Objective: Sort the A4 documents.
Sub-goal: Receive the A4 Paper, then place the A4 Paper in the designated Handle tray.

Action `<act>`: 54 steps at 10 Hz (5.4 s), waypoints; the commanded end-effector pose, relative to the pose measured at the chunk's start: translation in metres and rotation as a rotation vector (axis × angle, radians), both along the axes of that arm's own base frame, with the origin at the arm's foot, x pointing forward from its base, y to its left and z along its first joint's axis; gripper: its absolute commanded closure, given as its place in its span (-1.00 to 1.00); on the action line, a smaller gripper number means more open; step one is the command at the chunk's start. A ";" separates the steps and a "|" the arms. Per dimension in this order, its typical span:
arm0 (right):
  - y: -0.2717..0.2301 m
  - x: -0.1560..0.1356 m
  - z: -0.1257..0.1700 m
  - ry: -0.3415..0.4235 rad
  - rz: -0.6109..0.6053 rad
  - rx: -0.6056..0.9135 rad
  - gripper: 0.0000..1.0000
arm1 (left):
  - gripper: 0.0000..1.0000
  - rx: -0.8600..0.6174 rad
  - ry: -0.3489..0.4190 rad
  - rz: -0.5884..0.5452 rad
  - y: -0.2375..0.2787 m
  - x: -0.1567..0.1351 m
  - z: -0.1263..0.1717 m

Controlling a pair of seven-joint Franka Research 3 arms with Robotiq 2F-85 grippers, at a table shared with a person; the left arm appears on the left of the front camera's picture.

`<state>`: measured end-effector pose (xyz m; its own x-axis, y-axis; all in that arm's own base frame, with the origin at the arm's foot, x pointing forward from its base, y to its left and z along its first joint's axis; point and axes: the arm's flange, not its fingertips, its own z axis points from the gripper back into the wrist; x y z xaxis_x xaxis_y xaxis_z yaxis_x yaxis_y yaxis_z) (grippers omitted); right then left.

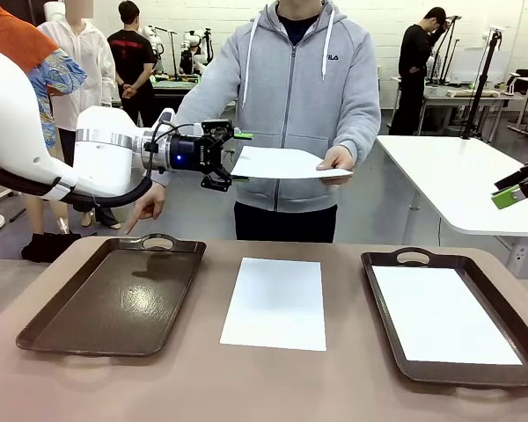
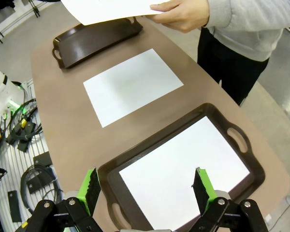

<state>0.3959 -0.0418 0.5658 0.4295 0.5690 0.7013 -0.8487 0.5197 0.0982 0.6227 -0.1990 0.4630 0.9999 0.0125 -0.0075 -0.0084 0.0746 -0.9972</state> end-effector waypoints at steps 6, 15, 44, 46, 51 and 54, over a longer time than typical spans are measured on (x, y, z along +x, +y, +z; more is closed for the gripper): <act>0.001 0.000 -0.001 0.003 0.001 0.002 -1.00 | -0.54 0.019 0.047 -0.069 -0.018 0.013 0.004; 0.001 0.000 -0.001 0.003 0.001 0.002 -1.00 | 1.00 0.052 0.038 -0.052 -0.008 0.009 0.007; 0.001 0.000 -0.001 0.003 0.001 0.002 -1.00 | 0.98 0.014 -0.096 -0.092 0.014 -0.025 0.035; 0.001 0.000 -0.001 0.003 0.001 0.002 -1.00 | 0.98 0.003 -0.123 -0.107 0.031 -0.036 0.041; 0.001 0.000 -0.001 0.003 0.001 0.002 -1.00 | 0.98 0.041 -0.085 -0.197 0.097 -0.065 0.039; 0.001 0.000 -0.001 0.003 0.001 0.002 -1.00 | 0.98 0.167 -0.031 -0.184 0.130 -0.087 0.023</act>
